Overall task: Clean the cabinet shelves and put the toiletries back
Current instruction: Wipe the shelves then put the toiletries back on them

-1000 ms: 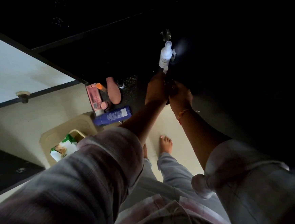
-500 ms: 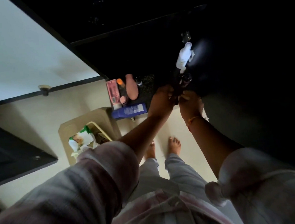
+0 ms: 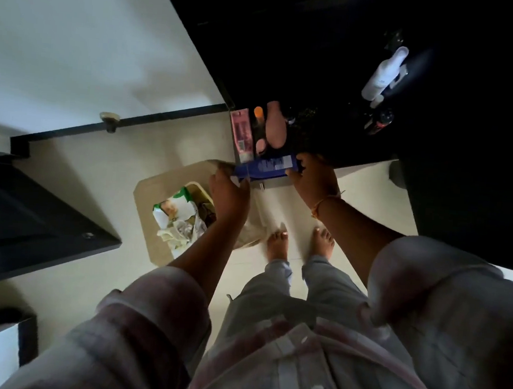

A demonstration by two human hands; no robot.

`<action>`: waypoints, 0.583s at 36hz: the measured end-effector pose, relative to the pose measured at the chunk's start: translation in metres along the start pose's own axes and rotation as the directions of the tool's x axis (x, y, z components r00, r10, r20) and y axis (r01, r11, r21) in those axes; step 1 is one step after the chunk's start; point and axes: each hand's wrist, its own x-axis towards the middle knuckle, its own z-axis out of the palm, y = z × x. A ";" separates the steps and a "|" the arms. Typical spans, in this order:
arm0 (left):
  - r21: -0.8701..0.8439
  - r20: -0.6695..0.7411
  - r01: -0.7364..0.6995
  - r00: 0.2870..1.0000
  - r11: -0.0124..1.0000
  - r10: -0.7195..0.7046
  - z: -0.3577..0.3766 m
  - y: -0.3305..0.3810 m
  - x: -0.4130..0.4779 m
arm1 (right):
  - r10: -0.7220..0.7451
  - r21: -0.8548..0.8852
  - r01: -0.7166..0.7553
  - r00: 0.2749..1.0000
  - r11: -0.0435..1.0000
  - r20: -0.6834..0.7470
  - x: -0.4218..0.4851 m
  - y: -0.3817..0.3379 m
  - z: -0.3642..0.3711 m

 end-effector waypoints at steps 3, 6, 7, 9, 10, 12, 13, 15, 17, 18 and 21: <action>-0.032 0.048 0.018 0.999 0.999 -0.016 0.004 -0.001 0.004 | 0.020 -0.012 -0.020 1.000 1.000 -0.010 0.003 -0.003 0.003; -0.096 0.060 0.056 0.997 0.994 -0.051 0.007 0.001 0.006 | 0.037 -0.023 -0.037 0.999 0.999 -0.026 0.004 -0.006 0.003; -0.091 0.055 0.060 0.997 0.994 -0.055 0.007 0.001 0.006 | 0.041 -0.014 -0.042 0.999 0.999 -0.034 0.004 -0.005 0.004; -0.103 0.061 0.090 0.995 0.991 -0.084 0.007 0.002 0.008 | 0.055 0.014 -0.055 0.998 0.998 -0.041 0.004 -0.006 0.003; -0.103 0.067 0.108 0.993 0.989 -0.101 0.007 0.001 0.008 | 0.067 0.028 -0.066 0.997 0.997 -0.043 0.004 -0.006 0.003; -0.119 0.078 0.138 0.989 0.983 -0.129 0.008 -0.001 0.008 | 0.095 0.069 -0.092 0.994 0.993 -0.053 0.003 -0.006 0.001; -0.137 0.086 0.158 0.985 0.978 -0.147 0.008 -0.002 0.006 | 0.107 0.083 -0.102 0.992 0.991 -0.064 0.001 -0.004 0.000; -0.155 0.099 0.193 0.979 0.969 -0.179 0.011 -0.004 0.001 | 0.124 0.093 -0.117 0.989 0.989 -0.076 -0.003 -0.002 -0.002; -0.145 0.128 0.196 0.976 0.970 -0.178 0.015 -0.003 -0.008 | 0.154 0.115 -0.144 0.985 0.983 -0.081 -0.008 0.003 -0.005; -0.138 0.151 0.181 0.975 0.974 -0.160 0.016 -0.001 -0.013 | 0.170 0.126 -0.158 0.981 0.979 -0.091 -0.011 0.005 -0.007; -0.128 0.218 0.134 0.970 0.983 -0.104 0.023 0.007 -0.030 | 0.203 0.157 -0.178 0.966 0.971 -0.158 -0.017 0.017 -0.012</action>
